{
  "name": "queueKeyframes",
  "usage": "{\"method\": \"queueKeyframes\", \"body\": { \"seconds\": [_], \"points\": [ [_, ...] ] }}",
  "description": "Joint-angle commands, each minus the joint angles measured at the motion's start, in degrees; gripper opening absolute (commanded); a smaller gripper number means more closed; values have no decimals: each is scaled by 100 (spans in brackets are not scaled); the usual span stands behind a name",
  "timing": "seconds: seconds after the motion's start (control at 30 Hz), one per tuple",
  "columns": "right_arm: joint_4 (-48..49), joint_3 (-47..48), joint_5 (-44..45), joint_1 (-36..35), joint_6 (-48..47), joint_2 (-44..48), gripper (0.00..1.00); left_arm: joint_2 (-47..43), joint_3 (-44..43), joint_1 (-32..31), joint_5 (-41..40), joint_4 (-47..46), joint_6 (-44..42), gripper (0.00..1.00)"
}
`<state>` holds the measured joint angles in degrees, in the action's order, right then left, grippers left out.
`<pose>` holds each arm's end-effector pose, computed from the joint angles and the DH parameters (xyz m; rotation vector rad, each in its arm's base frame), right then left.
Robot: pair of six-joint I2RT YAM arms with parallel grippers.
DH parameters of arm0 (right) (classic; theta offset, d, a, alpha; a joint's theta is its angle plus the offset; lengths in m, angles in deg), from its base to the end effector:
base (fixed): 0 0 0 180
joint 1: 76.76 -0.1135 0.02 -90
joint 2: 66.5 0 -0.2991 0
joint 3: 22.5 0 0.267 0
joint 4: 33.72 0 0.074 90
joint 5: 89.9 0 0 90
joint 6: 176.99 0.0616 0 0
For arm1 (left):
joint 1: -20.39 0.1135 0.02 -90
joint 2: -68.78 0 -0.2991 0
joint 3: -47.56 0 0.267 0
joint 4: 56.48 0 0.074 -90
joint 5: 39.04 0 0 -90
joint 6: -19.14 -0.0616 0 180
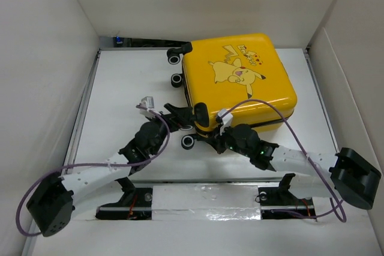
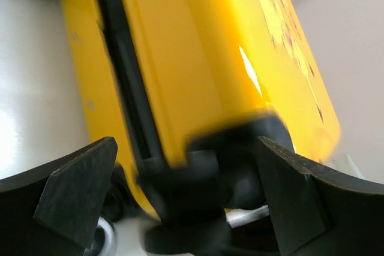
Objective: Pack the luggage
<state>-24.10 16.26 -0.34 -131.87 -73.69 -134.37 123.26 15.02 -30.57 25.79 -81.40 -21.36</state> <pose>0.1532 0.2205 0.2154 -0.7173 1.8628 0.7995 0.1611 -0.1571 0.2639 -0.3511 1.5830 -1.0526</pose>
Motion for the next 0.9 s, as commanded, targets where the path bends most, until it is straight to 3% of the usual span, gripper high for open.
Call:
{"method": "queueKeyframes", "body": {
  "seconds": [0.0,0.1,0.13,0.17,0.3,0.4,0.43,0.57,0.87],
  "points": [
    [771,59,-465,-61,226,196,0,-359,-531,1073,854,1189,-511,99],
    [675,6,-553,-61,226,345,0,-97,-725,2166,1977,813,-239,99],
    [657,-11,-562,-61,217,380,0,322,-891,2761,2355,446,-195,99],
    [605,-38,-562,-61,217,450,0,596,-1049,2967,2924,347,-212,99],
    [525,-91,-544,-8,208,574,0,2029,-2366,3241,2930,574,-1184,99],
    [551,-82,-614,-8,208,530,0,3005,-3062,3460,3183,426,-1171,98],
    [551,-73,-632,-8,208,512,0,3312,-3107,3566,3385,-71,-900,97],
    [560,-73,-737,44,191,460,0,3885,-2984,3962,4124,-1446,-143,97],
    [666,-91,-843,44,199,337,0,4817,-4135,4015,4660,-1500,-730,96]
  ]
}}
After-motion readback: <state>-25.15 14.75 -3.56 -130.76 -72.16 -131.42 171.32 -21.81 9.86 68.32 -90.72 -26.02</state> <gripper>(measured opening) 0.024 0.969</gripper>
